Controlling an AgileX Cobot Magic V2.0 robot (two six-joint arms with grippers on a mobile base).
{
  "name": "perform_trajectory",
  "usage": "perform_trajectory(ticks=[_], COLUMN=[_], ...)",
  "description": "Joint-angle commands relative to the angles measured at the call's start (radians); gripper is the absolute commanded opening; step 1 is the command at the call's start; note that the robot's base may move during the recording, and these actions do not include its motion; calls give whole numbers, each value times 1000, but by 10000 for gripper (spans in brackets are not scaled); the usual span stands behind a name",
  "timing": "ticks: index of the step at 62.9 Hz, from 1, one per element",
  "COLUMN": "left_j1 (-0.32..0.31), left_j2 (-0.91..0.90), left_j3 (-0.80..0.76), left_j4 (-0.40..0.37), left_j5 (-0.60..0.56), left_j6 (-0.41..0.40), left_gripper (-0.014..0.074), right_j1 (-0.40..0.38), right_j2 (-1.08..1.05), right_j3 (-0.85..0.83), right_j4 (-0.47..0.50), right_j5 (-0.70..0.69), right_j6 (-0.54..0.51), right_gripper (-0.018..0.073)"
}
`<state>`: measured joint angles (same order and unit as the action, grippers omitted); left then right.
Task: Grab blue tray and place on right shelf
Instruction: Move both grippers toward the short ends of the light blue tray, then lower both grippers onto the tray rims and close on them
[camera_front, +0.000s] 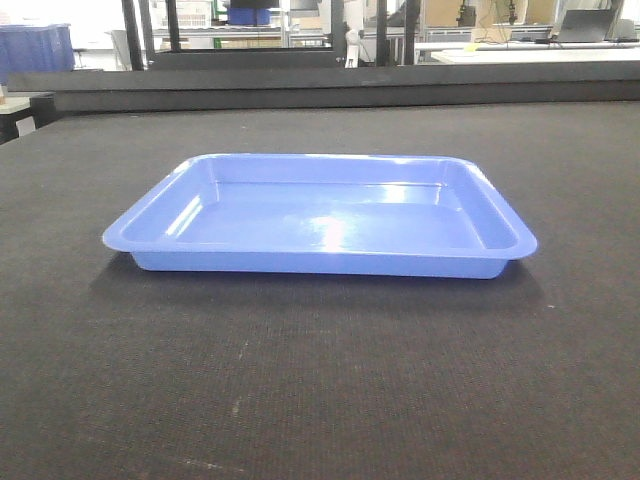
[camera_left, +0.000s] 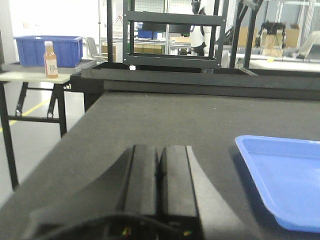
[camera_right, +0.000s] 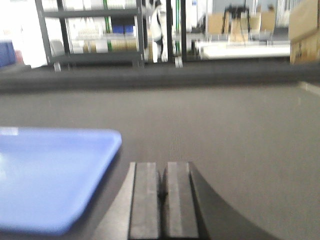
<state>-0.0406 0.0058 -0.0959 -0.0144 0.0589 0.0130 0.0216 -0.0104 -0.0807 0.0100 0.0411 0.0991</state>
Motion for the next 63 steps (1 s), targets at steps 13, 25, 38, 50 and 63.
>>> perform_trajectory(ticks=[13, 25, 38, 50, 63], left_j1=[-3, -17, -163, -310, -349], left_j2=[296, 522, 735, 999, 1321], left_j3=[-476, -602, -723, -944, -1260], left_j4=[40, 3, 3, 3, 3], left_j5=[276, 325, 353, 509, 751], left_j6=[-3, -3, -3, -3, -13], left_gripper=[170, 429, 438, 438, 437], right_j1=[-3, -3, 97, 302, 348], right_j2=[175, 472, 741, 966, 1265], right_j3=[-408, -518, -680, -938, -1218], right_j4=[3, 2, 4, 4, 4], right_j5=[130, 124, 138, 300, 631], right_j6=[-4, -5, -5, -5, 34], right_gripper=[358, 611, 627, 623, 623])
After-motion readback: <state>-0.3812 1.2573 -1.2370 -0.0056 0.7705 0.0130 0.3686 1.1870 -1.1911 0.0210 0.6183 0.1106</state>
